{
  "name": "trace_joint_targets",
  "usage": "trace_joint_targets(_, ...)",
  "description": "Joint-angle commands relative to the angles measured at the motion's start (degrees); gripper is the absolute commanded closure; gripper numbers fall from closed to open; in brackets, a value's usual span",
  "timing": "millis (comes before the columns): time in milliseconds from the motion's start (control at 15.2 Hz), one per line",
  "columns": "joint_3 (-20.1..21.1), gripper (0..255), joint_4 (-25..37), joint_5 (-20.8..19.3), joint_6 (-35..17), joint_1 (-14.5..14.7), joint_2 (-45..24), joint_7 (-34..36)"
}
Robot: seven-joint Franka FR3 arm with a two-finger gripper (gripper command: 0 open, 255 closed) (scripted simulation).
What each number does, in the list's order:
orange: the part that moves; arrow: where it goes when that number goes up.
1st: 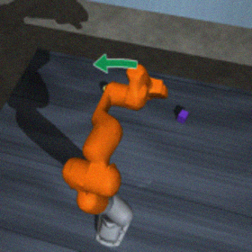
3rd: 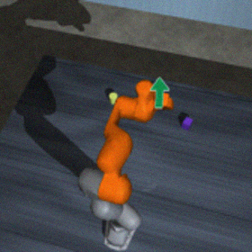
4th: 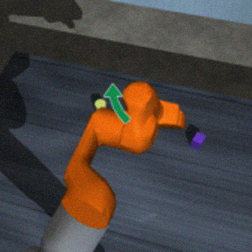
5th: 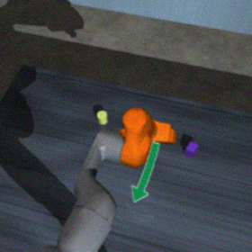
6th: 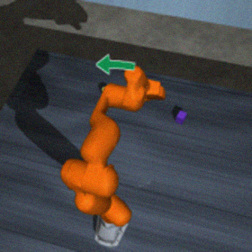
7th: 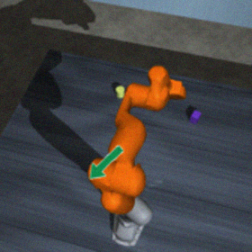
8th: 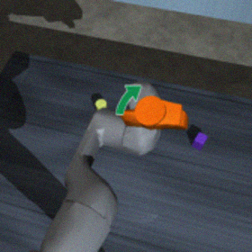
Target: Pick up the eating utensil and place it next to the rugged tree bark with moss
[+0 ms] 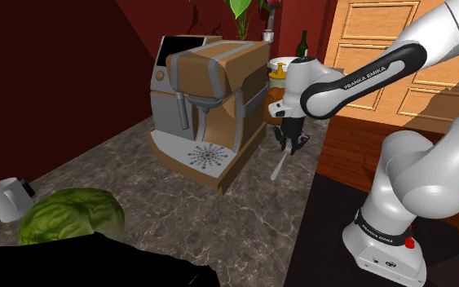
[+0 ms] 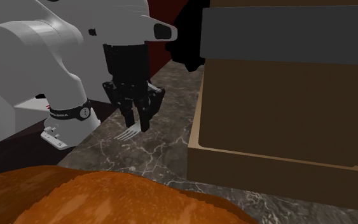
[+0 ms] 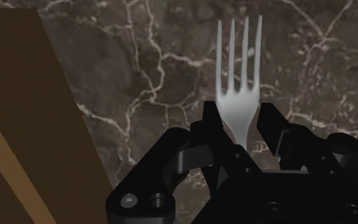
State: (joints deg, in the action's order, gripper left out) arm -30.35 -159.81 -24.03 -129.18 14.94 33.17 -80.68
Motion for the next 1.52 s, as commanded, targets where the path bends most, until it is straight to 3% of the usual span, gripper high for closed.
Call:
trace_joint_targets(0, 0.6, 255, 0.8, 0.4, 2.1, 0.0, 1.3, 0.0)
trace_joint_targets(1452, 6.2, 255, 13.1, 4.7, 21.9, 0.8, 8.9, -1.2)
